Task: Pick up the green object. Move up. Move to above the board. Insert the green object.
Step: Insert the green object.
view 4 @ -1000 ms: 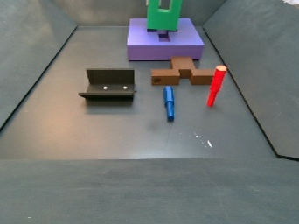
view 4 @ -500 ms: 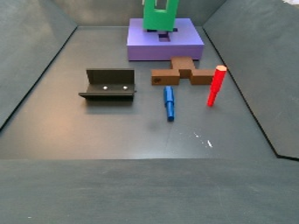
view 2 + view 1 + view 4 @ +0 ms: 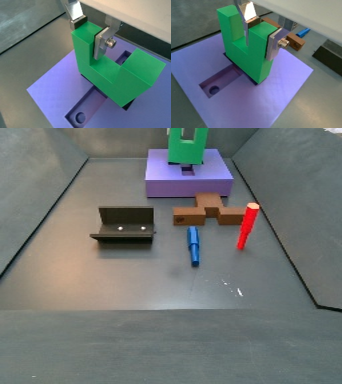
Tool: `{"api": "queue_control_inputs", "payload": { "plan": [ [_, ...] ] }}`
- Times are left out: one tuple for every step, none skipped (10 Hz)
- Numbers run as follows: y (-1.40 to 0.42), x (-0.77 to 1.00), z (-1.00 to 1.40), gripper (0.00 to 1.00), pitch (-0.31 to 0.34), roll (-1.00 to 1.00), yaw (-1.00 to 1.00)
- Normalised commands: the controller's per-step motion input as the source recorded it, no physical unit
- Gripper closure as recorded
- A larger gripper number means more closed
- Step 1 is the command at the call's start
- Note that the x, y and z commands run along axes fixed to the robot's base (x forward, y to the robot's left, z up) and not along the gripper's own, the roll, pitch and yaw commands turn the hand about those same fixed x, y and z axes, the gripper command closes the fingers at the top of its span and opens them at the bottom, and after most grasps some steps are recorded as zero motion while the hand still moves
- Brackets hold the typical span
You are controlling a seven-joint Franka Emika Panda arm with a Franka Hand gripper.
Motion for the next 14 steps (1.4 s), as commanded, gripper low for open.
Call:
{"api": "queue_control_inputs", "payload": {
  "plan": [
    [-0.11, 0.00, -0.07, 1.00, -0.064, 0.00, 0.00],
    [0.00, 0.00, -0.13, 1.00, -0.029, 0.00, 0.00],
    [0.00, 0.00, -0.15, 1.00, -0.016, 0.00, 0.00],
    [0.04, 0.00, -0.15, 1.00, -0.009, 0.00, 0.03],
    [0.05, -0.01, -0.17, 1.00, -0.016, 0.00, 0.05],
    [0.05, -0.04, -0.18, 1.00, -0.029, 0.00, 0.06],
    [0.07, -0.05, -0.17, 1.00, -0.037, 0.00, 0.07],
    [0.06, -0.01, -0.19, 1.00, -0.034, -0.03, 0.07],
    [0.03, 0.00, -0.26, 1.00, -0.040, -0.10, 0.06],
    [0.00, 0.00, -0.35, 1.00, -0.074, -0.16, 0.05],
    [0.00, 0.00, -0.43, 1.00, -0.087, -0.16, 0.04],
    [0.00, 0.00, -0.43, 1.00, -0.094, -0.09, 0.04],
    [0.00, 0.00, -0.33, 1.00, -0.091, -0.04, 0.05],
    [0.00, 0.00, 0.00, 1.00, 0.000, 0.00, 0.00]
  ]
}}
